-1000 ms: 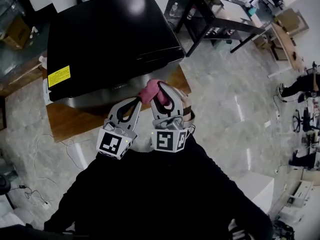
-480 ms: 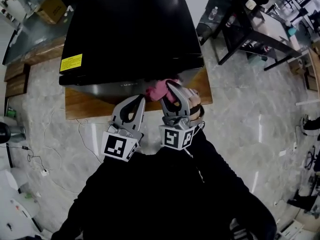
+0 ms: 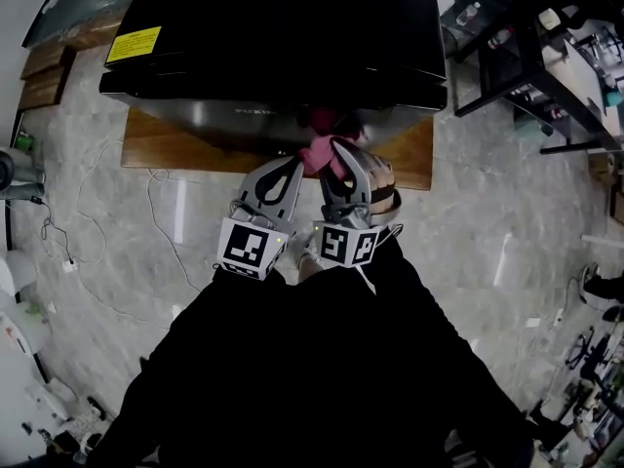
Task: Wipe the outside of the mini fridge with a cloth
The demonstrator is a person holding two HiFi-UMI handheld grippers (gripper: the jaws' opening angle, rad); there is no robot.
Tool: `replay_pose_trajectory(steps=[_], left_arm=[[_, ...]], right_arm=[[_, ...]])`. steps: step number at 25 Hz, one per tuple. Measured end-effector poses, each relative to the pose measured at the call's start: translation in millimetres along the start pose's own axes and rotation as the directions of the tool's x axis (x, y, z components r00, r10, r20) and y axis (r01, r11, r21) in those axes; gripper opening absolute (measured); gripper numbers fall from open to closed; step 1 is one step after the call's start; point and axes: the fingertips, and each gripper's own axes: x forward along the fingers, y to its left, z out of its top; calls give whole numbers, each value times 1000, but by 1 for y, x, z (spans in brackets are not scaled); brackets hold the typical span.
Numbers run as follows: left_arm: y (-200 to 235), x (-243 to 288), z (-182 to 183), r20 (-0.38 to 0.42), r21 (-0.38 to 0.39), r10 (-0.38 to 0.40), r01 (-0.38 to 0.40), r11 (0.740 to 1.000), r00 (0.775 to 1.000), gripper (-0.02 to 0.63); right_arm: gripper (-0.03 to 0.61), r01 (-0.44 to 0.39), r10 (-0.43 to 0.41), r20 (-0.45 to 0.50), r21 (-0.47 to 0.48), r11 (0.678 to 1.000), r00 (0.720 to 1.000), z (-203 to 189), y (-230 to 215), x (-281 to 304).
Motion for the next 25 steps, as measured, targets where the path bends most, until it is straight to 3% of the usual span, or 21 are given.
replay_pose_trajectory(steps=[6, 12, 14, 18, 21, 25], left_arm=[[8, 26, -70, -147, 33, 24, -19, 999, 989, 6], [16, 40, -150, -279, -8, 18, -21, 1000, 960, 6], [16, 47, -172, -310, -25, 15, -24, 999, 951, 6], [14, 63, -215, -377, -86, -5, -29, 996, 926, 6], [15, 58, -225, -402, -116, -16, -34, 993, 916, 6], [10, 42, -210, -386, -110, -35, -9, 994, 922, 6]], right_arm=[[135, -134, 132, -80, -17, 991, 988, -53, 58, 7], [133, -266, 267, -165, 27, 964, 949, -104, 122, 15], [133, -324, 323, -208, 33, 946, 923, -127, 147, 16], [133, -427, 424, -366, 79, 901, 828, -189, 195, 14], [133, -415, 412, -389, 81, 906, 824, -197, 203, 15], [135, -402, 401, -404, 87, 912, 822, -195, 197, 14]])
